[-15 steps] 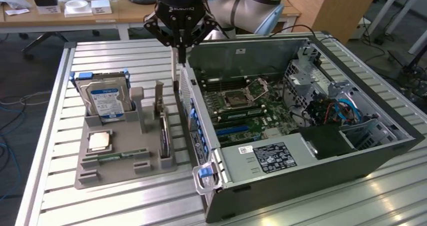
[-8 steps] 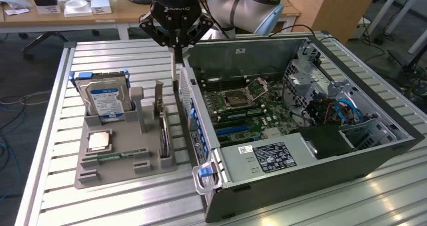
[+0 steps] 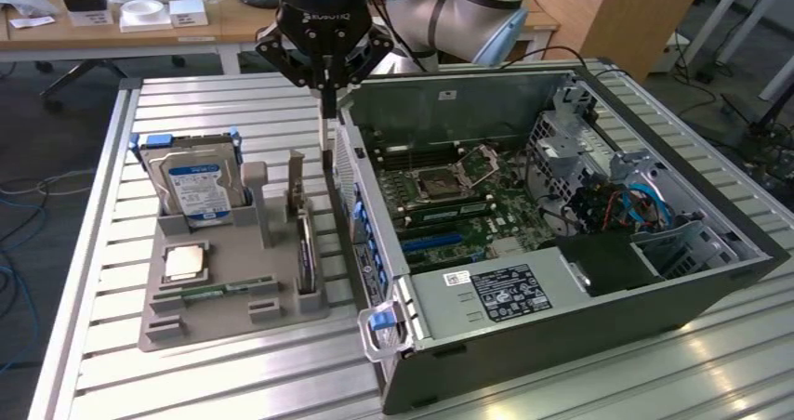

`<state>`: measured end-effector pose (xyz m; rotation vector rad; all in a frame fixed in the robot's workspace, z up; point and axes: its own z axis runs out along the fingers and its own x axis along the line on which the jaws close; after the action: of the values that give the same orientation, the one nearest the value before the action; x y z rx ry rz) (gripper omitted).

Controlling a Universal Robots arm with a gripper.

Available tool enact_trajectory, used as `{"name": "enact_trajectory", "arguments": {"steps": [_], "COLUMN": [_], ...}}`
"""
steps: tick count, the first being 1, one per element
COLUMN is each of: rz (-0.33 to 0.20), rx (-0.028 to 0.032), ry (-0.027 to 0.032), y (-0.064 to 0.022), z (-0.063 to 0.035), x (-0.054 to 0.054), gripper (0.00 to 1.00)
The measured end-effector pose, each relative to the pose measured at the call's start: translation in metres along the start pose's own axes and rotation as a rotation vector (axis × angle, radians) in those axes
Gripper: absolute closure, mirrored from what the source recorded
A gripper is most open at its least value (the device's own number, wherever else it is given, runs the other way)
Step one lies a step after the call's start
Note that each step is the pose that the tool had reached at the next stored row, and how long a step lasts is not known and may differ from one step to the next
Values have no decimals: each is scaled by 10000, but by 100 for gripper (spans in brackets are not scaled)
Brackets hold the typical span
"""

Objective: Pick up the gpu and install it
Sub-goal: 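Reach for the gpu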

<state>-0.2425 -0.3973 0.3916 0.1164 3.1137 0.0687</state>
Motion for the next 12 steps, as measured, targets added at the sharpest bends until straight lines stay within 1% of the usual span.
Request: {"name": "enact_trajectory", "arguments": {"steps": [5, 12], "rz": [4, 20], "rx": [0, 0], "ry": [0, -1], "y": [-1, -5], "z": [0, 0], "x": [12, 103], "gripper": [86, 86]}}
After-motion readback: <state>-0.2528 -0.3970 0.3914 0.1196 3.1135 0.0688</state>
